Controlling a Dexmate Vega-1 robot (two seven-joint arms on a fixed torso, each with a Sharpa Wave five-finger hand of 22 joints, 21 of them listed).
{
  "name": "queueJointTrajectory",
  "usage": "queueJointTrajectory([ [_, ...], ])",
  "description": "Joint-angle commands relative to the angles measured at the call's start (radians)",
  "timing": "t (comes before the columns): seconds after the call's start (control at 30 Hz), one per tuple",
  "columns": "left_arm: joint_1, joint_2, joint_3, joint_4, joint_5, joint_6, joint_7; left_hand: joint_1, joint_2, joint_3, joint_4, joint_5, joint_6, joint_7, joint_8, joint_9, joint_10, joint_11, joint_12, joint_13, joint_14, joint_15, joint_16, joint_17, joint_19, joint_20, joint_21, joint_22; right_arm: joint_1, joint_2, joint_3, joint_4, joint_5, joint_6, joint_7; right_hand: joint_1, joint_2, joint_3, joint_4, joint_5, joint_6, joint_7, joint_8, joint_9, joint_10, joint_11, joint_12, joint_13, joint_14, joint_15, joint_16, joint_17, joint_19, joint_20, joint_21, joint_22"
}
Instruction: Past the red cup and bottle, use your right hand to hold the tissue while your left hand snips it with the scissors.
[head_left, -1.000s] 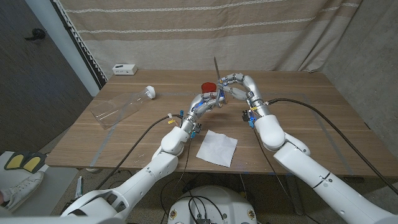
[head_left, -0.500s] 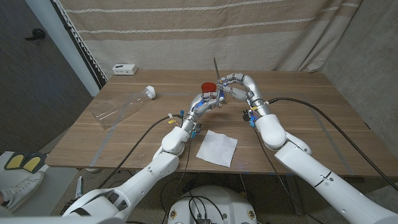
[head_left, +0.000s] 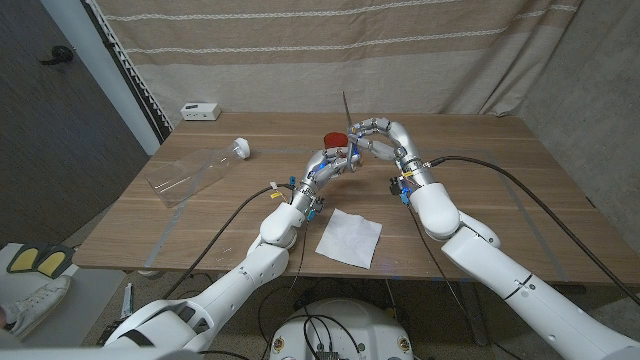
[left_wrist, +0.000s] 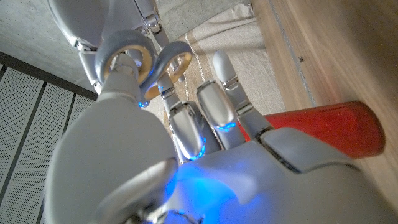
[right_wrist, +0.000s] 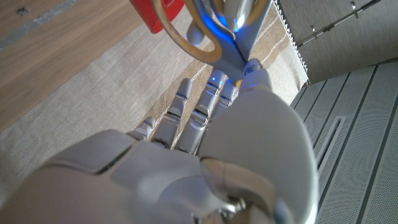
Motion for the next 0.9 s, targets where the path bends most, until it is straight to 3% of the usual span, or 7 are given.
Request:
queueJointTrajectory([
  [0.03,-0.012,-0.030,-0.005,0.052,-0.026,-0.036,-0.028,0.014,-0.004,0.009,-0.002,-0.005,0.023,0.005,0.008,0.004,0.000,0.008,0.006,0.005,-0.002,0.003,0.007,0.003,-0.008,-0.153,0.009,0.001,0.007,-0.009,-0.003,0.000,-0.008,-0.002,0.011,-0.030,0.002,-0.021,0.009,0.011,-0.032,0.007,-0.027,-0.009,-0.014,-0.007,-0.006,0.003,-0.013,-0.171,-0.006,-0.003,-0.003,0.004,-0.009,0.005],
  [0.27,-0.009,-0.036,-0.008,0.047,-0.043,-0.018,-0.034,0.040,0.003,0.023,-0.003,-0.004,0.047,0.007,0.009,0.005,-0.003,0.024,0.005,0.006,-0.010,0.003,0.005,0.002,-0.021,-0.153,0.017,-0.002,0.002,-0.012,0.001,-0.005,0.003,-0.002,0.016,-0.096,-0.008,-0.055,0.036,0.021,-0.062,0.014,-0.063,-0.016,-0.053,-0.008,-0.010,0.011,-0.033,-0.167,-0.015,-0.006,-0.003,0.013,-0.019,0.006],
  [0.63,-0.006,-0.042,-0.011,0.038,-0.056,0.002,-0.034,0.069,0.059,0.070,0.015,0.000,0.109,0.045,0.014,0.008,-0.044,0.056,-0.011,0.007,-0.059,0.004,-0.007,0.003,-0.060,-0.144,0.022,-0.007,-0.007,-0.017,0.005,-0.007,0.011,0.004,0.019,-0.145,-0.012,-0.078,0.057,0.026,-0.066,0.015,-0.079,-0.017,-0.068,-0.008,-0.006,0.019,-0.045,-0.163,-0.018,-0.007,-0.003,0.022,-0.026,0.006],
  [0.9,-0.006,-0.041,-0.012,0.031,-0.083,0.034,-0.057,0.058,0.077,0.094,0.026,0.007,0.100,0.046,0.008,0.011,-0.073,0.068,-0.018,0.007,-0.095,0.004,-0.012,0.004,-0.078,-0.137,0.006,-0.003,-0.005,-0.017,0.011,-0.003,0.033,0.010,0.031,-0.190,-0.017,-0.101,0.073,0.032,-0.083,0.031,-0.101,-0.017,-0.096,-0.008,-0.007,0.027,-0.066,-0.162,-0.026,-0.011,0.015,0.052,-0.027,0.006],
])
